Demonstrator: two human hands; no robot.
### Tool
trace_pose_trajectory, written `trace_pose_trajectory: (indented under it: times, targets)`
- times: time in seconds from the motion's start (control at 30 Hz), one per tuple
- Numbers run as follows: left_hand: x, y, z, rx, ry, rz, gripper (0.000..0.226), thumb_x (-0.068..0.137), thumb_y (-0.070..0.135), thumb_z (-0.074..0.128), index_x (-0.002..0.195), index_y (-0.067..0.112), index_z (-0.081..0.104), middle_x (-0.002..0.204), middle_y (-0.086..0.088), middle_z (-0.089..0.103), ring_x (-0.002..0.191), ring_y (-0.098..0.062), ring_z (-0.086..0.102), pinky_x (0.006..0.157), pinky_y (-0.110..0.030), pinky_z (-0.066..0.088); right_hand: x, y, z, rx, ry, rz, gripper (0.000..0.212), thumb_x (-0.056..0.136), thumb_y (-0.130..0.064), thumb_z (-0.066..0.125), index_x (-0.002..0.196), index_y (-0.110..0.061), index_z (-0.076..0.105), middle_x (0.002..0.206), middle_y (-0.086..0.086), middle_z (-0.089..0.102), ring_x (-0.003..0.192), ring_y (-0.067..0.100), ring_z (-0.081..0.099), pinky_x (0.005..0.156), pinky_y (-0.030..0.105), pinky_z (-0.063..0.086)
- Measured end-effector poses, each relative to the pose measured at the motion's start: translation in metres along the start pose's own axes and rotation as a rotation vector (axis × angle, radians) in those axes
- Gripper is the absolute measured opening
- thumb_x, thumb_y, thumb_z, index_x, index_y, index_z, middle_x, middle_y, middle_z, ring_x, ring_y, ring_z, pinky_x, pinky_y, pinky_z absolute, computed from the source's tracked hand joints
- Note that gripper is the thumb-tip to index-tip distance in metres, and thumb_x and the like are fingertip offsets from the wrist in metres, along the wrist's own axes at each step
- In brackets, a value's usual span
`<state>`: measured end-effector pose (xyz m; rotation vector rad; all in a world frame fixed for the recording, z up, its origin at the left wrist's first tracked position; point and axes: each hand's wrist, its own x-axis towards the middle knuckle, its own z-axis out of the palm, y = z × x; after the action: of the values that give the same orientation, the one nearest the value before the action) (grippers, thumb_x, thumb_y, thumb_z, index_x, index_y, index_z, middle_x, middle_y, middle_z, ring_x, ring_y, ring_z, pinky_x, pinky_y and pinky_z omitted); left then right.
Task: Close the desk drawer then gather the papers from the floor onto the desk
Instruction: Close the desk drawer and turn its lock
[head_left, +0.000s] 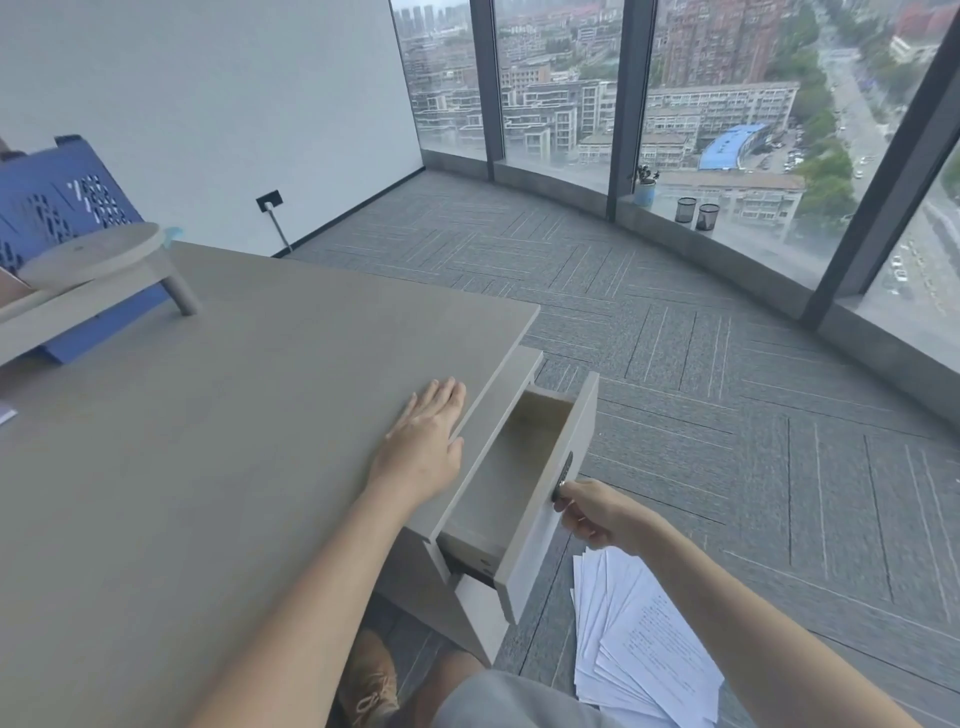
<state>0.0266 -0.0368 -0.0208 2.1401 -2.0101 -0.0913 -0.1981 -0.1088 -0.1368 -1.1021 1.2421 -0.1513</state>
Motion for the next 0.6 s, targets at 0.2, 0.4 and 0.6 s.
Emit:
trace_pose_trajectory:
  times: [0.2,0.4,0.6]
  targets:
    - [0.000,0.000,0.000,-0.007,0.004,-0.003,0.068,0.098,0.016,0.043,0.159,0.016,0.013,0.168,0.001,0.009,0.155,-0.014,0.004,0.126,-0.031,0.000,0.025,-0.015,0.022,0.022,-0.037,0.005,0.025,0.098,-0.023,0.039,0.076,-0.014,0.047,0.057,0.001,0.040,0.041,0.013,0.027,0.042,0.017,0.014]
    - [-0.001,0.000,0.001,0.003,0.018,0.005,0.068,0.097,0.015,0.044,0.159,0.015,0.014,0.168,0.000,0.012,0.155,-0.016,0.006,0.126,-0.033,0.002,0.036,-0.028,0.037,0.009,-0.053,0.010,0.027,0.098,-0.022,0.038,0.072,-0.017,0.046,0.057,-0.001,0.040,0.045,0.012,0.026,0.043,0.017,0.013]
    - [0.000,0.000,0.002,0.000,0.017,0.004,0.068,0.098,0.016,0.044,0.159,0.015,0.014,0.168,0.000,0.011,0.155,-0.016,0.005,0.126,-0.034,0.002,0.048,-0.037,0.049,0.016,-0.074,0.021,0.029,0.097,-0.022,0.038,0.070,-0.018,0.045,0.057,0.000,0.040,0.042,0.012,0.026,0.041,0.015,0.013]
